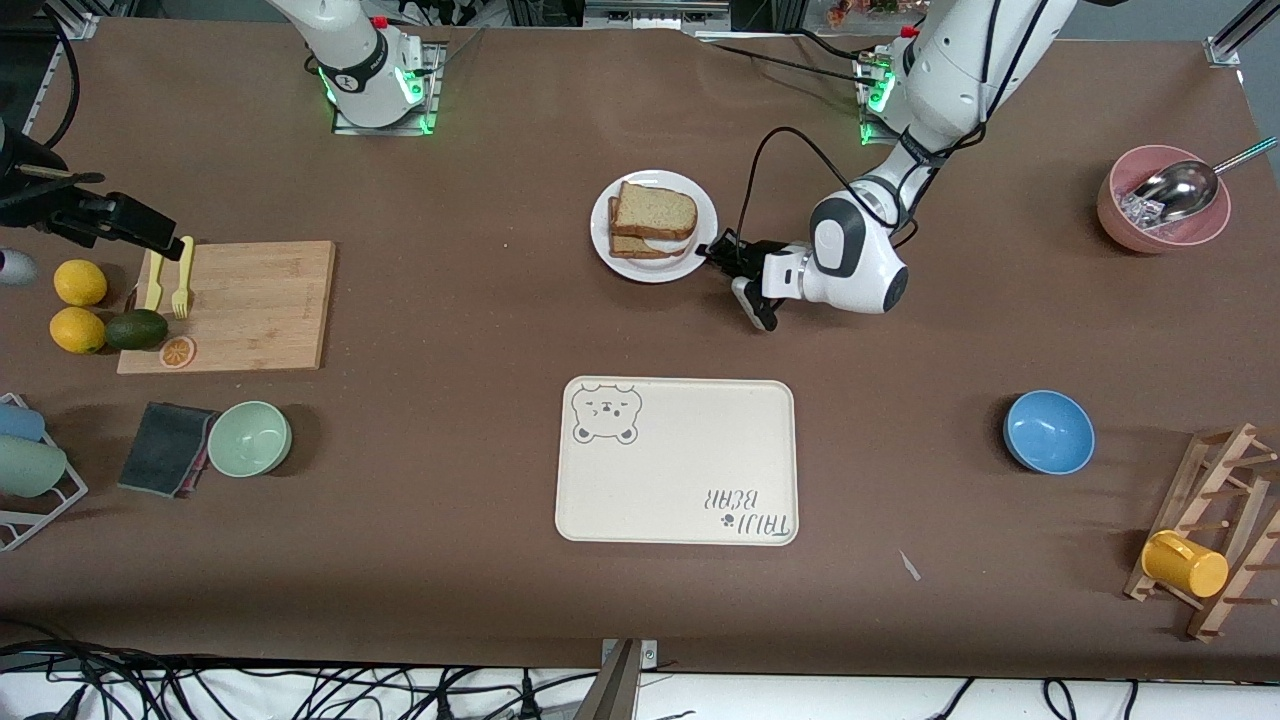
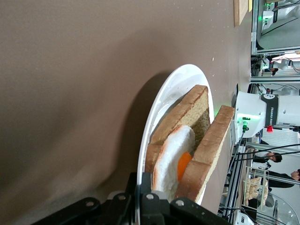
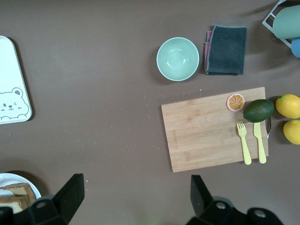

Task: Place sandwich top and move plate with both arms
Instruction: 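Grip the white plate rim with the left gripper, then slide the plate with the left gripper onto the bear tray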

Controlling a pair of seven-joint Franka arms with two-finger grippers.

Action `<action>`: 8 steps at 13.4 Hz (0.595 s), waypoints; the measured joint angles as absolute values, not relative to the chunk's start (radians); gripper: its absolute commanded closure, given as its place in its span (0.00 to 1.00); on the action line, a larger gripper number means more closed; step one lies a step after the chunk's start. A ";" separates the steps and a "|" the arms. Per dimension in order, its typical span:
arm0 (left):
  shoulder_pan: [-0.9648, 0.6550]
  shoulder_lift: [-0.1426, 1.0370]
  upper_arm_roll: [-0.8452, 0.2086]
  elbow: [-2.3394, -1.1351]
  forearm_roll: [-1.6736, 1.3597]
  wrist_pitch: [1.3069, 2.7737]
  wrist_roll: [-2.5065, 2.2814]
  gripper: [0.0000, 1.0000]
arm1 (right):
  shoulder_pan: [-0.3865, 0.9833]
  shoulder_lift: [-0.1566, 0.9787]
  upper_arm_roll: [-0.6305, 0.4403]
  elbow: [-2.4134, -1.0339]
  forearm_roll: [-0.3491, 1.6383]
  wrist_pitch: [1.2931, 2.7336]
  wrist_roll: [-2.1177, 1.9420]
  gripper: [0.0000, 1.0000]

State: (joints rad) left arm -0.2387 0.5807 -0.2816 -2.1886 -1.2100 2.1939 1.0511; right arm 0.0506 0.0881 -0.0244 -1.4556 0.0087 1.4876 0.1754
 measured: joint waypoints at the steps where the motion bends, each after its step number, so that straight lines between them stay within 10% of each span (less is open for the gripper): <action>1: -0.239 0.581 -0.282 -2.186 -1.210 2.194 1.051 1.00 | 0.051 0.088 -0.024 -1.455 0.009 1.488 0.175 0.00; 8: -0.224 0.572 -0.278 -2.072 -1.220 2.192 0.881 1.00 | 0.051 0.088 -0.025 -1.455 -0.008 1.488 0.161 0.00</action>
State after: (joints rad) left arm -0.2242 0.5723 -0.2780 -2.0721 -1.2197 2.1917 0.8809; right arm 0.0507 0.0878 -0.0245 -1.4550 -0.0076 1.4878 0.1611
